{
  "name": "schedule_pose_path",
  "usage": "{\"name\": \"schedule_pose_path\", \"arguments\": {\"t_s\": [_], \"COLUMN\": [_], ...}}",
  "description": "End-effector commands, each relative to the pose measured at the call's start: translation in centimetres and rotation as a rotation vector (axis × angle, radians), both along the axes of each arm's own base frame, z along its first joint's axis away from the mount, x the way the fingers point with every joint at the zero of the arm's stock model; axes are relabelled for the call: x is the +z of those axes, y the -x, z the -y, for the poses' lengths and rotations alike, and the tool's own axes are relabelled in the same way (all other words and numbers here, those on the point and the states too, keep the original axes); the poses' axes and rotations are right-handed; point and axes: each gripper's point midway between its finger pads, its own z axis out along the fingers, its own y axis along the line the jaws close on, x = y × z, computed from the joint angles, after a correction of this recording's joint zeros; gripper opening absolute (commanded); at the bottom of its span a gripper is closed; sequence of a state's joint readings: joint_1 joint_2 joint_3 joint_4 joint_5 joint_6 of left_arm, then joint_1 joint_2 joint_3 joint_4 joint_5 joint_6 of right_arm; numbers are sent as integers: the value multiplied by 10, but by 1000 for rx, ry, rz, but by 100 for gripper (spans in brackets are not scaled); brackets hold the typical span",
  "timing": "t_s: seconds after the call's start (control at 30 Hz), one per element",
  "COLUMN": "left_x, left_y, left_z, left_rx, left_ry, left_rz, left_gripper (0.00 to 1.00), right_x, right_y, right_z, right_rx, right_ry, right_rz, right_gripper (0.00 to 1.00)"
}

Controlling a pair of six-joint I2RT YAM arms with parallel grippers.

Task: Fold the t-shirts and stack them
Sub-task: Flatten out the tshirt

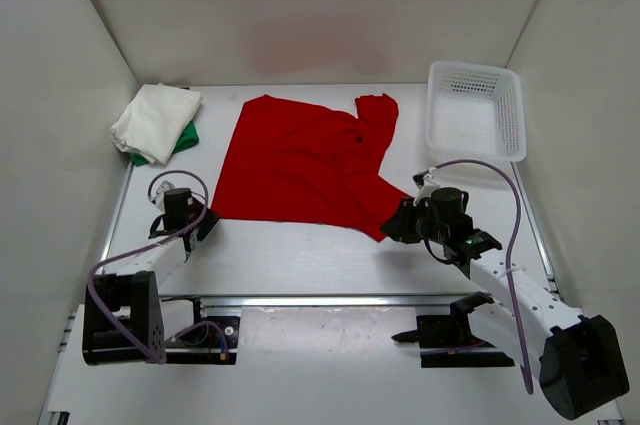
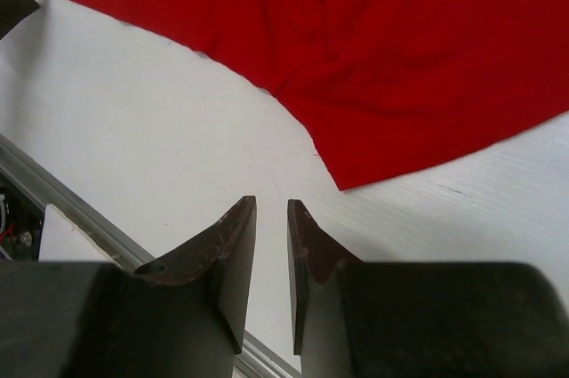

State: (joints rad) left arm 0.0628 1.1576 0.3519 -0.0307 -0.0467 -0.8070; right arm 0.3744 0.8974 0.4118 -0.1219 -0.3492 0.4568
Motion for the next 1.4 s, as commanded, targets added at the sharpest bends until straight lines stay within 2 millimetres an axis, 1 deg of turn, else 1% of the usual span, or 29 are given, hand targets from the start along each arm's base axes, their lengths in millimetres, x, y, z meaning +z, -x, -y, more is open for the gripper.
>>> {"name": "schedule_pose_path", "arguments": {"t_s": [0.0,0.03,0.13,0.2,0.3,0.4,0.43,0.47,0.53,0.57,0.63,0.67,0.73,0.77,0.8,0.83,0.9,0.93,0.97,1.0,1.03,1.1,1.13,1.17,1.2,1.27,1.3,1.33,1.37], "left_x": [3,1,-4,-2,-3,-6,-4,-9,-4,-5,-3,-3,0,1,9,17,35,43,53,63,69,80,87,86,86,89,91,89,90], "left_y": [-14,-15,-10,-12,-18,-21,-23,-21,-27,-27,-29,-29,-31,-31,-36,-41,-54,-60,-66,-73,-74,-77,-77,-76,-74,-75,-74,-74,-74], "left_z": [-2,-4,-9,-11,-11,-10,-8,-8,-6,-6,-5,-5,-5,-4,-1,2,4,4,18,20,26,30,34,36,38,37,44,43,45], "left_rx": [30,49,78,88,89,84,85,84,79,76,73,68,69,67,52,50,27,23,-23,-43,-60,-71,-85,-91,-94,-98,-123,-120,-123], "left_ry": [7,16,8,-4,3,3,15,9,18,17,20,23,18,21,15,16,-10,-14,-25,-40,-35,-20,-15,2,15,19,29,27,36], "left_rz": [36,33,26,38,38,25,36,23,43,39,49,44,57,58,76,103,137,161,178,200,211,245,271,273,277,286,287,284,290], "left_gripper": [45,44,44,43,40,38,36,35,30,29,21,19,6,3,0,0,0,0,0,0,0,0,0,0,0,0,0,0,0], "right_x": [21,25,23,26,22,29,30,28,25,26,25,29,30,29,31,26,17,19,13,5,6,-9,-10,-14,-20,-24,-31,-34,-39], "right_y": [-12,-15,-13,-15,-13,-15,-15,-14,-15,-17,-18,-21,-28,-33,-40,-48,-62,-70,-74,-80,-88,-97,-102,-109,-109,-117,-117,-118,-117], "right_z": [-3,-2,-3,-3,-3,-5,-4,-4,-1,0,2,3,13,17,23,34,46,55,59,68,77,88,93,100,102,116,119,123,121], "right_rx": [3,-6,-2,-1,5,5,4,1,-11,-18,-28,-36,-90,-110,-147,-201,-270,-303,-320,-361,-400,-449,-469,-482,-482,-527,-532,-539,-524], "right_ry": [-55,-63,-67,-65,-71,-83,-80,-82,-84,-89,-86,-87,-71,-61,-45,-19,6,17,23,40,51,80,80,77,78,86,87,93,91], "right_rz": [87,95,94,108,92,102,112,102,97,97,89,101,93,90,97,86,52,60,46,26,44,19,28,31,27,53,34,33,18], "right_gripper": [19,19,20,20,20,19,20,20,19,19,19,19,21,22,24,26,30,33,36,37,46,49,51,52,52,53,52,52,52]}}
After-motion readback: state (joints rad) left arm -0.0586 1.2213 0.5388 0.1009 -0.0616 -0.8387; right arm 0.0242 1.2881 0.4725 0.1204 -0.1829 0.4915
